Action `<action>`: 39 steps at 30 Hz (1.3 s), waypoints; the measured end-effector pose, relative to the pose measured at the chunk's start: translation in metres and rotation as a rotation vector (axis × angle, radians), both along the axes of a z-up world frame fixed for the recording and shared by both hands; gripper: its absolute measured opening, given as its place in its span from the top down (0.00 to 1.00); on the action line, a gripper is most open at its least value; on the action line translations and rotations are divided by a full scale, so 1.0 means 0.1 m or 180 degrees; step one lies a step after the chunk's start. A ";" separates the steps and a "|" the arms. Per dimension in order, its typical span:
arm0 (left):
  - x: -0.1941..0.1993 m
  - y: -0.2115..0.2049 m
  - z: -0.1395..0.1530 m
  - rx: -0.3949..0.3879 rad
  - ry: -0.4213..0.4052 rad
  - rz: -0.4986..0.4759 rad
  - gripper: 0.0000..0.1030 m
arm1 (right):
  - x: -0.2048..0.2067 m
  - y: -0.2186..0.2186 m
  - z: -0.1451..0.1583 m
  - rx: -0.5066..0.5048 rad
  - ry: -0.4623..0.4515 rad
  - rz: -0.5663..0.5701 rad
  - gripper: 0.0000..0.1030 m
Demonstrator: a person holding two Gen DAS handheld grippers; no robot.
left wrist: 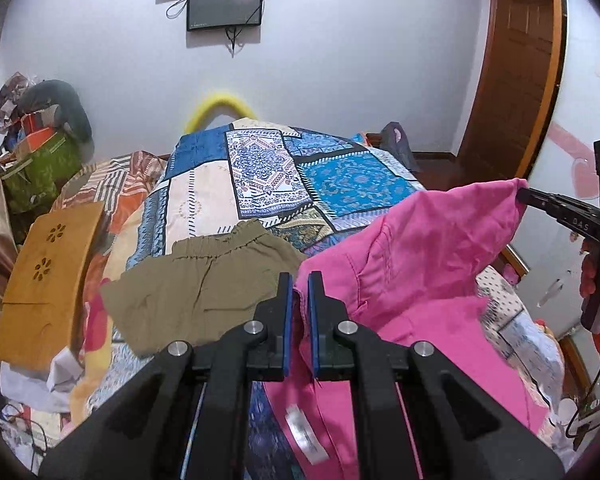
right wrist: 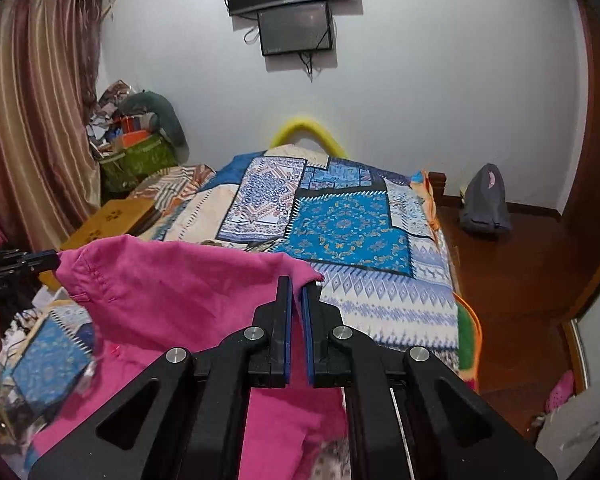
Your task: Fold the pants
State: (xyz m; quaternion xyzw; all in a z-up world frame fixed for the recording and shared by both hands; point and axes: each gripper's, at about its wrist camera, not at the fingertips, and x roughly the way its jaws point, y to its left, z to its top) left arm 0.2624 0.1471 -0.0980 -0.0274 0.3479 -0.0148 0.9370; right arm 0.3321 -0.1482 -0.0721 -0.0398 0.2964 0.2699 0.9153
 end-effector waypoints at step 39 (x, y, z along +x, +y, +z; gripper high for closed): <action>-1.89 -0.55 -0.94 0.0130 0.0610 -0.0314 0.94 | -1.82 -0.65 -1.20 -0.0412 0.0630 -0.0318 0.96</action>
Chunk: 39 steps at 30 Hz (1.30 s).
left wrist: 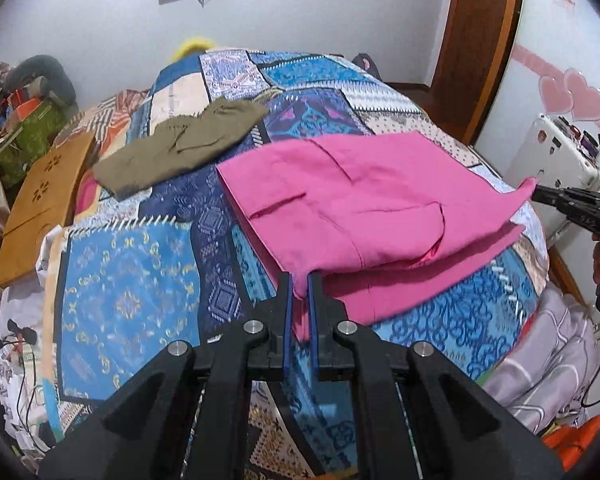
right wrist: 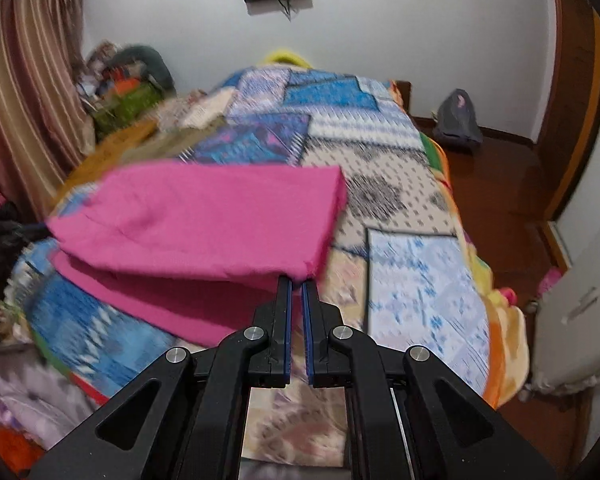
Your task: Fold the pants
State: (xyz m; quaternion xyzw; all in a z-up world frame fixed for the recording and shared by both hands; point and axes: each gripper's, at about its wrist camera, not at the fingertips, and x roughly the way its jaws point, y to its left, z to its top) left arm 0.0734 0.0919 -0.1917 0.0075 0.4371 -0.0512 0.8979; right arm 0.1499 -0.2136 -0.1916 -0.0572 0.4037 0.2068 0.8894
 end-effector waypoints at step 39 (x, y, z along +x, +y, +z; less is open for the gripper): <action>0.13 -0.20 -0.08 -0.0181 0.0112 -0.0056 0.81 | 0.03 0.29 -0.27 0.0088 0.0482 0.0280 0.74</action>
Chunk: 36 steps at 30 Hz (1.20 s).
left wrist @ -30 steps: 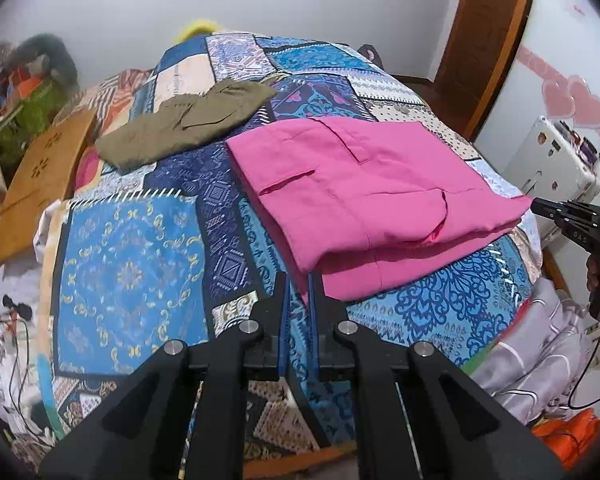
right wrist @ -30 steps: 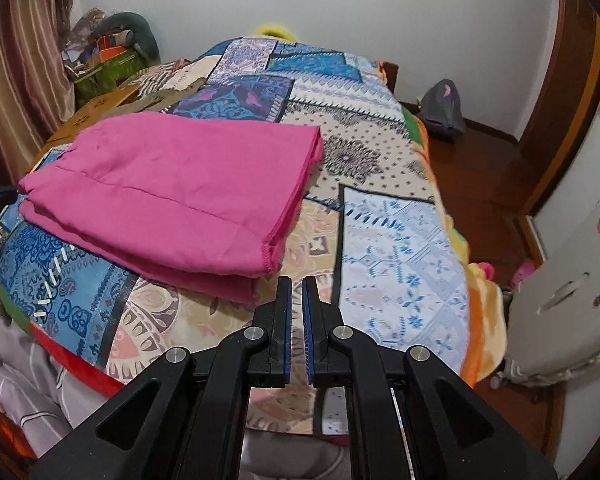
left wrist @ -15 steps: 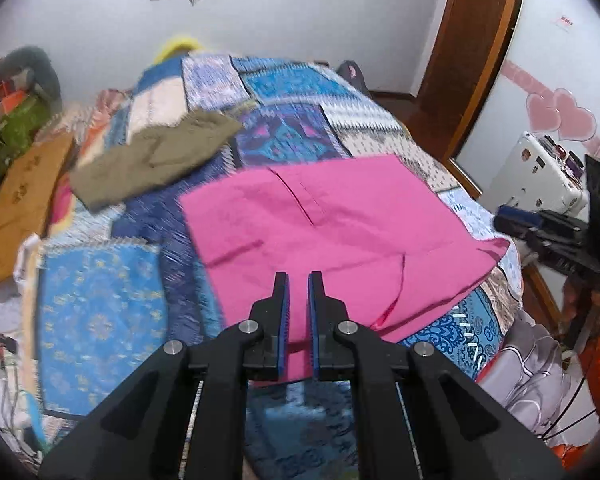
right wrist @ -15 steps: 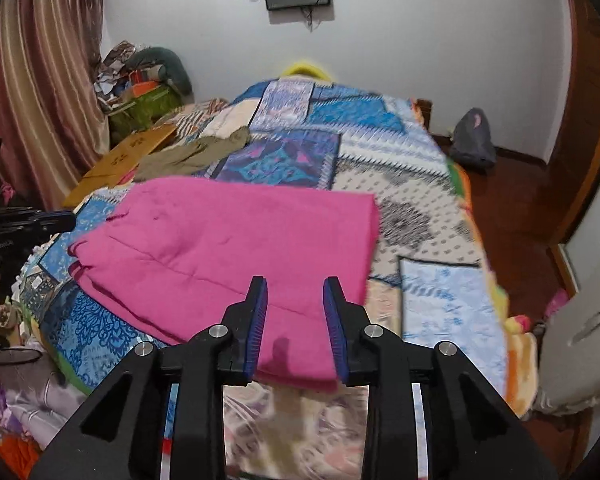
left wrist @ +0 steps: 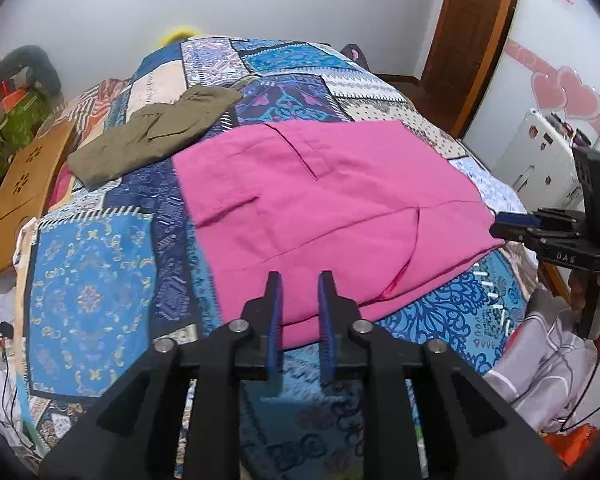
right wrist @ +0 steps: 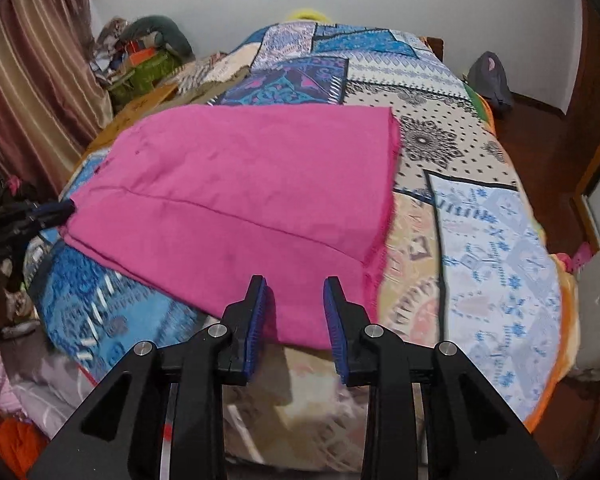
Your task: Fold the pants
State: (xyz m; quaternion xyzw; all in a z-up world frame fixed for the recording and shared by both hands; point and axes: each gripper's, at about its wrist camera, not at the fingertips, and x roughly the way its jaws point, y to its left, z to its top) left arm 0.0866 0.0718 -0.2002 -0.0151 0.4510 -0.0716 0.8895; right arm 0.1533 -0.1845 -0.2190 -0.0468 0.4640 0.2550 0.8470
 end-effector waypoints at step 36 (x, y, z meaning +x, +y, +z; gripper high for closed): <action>1.65 0.79 -0.48 -0.0242 0.0182 0.0662 0.42 | 1.96 0.28 -0.25 -0.0199 -0.0150 -0.0074 0.59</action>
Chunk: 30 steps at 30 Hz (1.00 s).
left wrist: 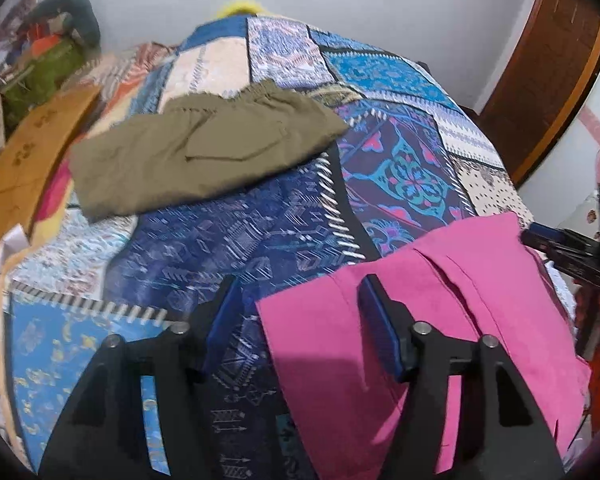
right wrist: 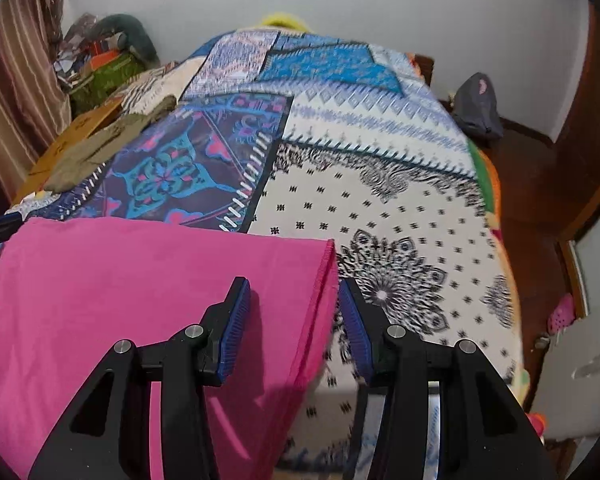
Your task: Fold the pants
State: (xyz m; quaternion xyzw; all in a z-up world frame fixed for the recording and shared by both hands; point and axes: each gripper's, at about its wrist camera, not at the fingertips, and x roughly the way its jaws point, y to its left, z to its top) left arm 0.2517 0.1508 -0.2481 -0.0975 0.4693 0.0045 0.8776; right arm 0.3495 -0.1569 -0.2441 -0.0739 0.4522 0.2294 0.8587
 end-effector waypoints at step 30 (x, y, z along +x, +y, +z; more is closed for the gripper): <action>-0.10 -0.18 0.10 0.0559 -0.0135 -0.0247 0.83 | 0.20 0.20 -0.26 -0.0403 -0.0095 0.0160 0.96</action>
